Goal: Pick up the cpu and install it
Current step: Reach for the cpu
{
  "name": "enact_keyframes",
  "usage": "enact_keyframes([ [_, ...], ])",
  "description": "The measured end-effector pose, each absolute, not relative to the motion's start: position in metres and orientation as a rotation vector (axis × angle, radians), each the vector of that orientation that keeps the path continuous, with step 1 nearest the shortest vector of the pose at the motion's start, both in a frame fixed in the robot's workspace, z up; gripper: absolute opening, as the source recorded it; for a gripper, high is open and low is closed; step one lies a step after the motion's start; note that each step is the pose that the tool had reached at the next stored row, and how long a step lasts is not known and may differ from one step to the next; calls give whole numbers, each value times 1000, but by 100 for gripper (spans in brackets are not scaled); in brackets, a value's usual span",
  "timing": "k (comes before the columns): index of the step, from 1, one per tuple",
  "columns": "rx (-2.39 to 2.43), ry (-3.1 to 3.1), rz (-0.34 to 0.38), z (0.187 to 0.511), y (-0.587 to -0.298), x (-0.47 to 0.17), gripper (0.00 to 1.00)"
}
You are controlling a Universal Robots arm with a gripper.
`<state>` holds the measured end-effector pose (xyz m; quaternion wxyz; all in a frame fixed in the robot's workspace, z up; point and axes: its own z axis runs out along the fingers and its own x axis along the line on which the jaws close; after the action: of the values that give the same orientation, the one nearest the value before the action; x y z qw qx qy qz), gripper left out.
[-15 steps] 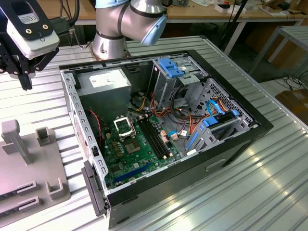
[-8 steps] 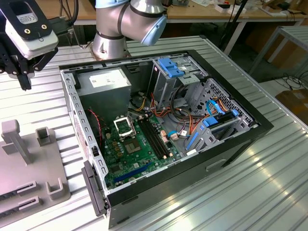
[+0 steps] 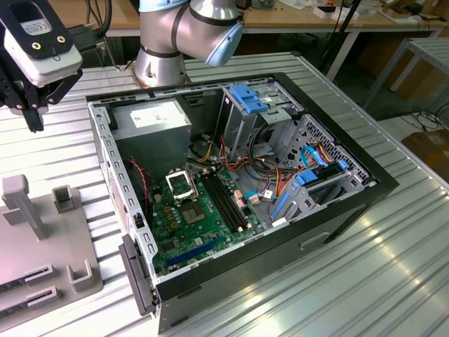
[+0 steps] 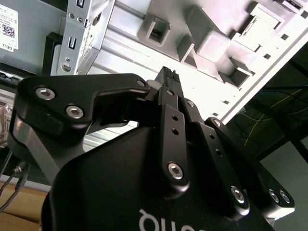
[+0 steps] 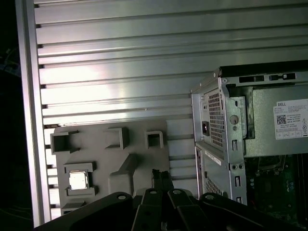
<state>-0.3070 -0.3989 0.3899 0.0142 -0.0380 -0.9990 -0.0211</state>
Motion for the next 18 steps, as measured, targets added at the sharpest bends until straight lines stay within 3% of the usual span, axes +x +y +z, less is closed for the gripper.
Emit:
enact_keyframes([
  [18,-118,-3110,-66,390,-399,-312,11],
])
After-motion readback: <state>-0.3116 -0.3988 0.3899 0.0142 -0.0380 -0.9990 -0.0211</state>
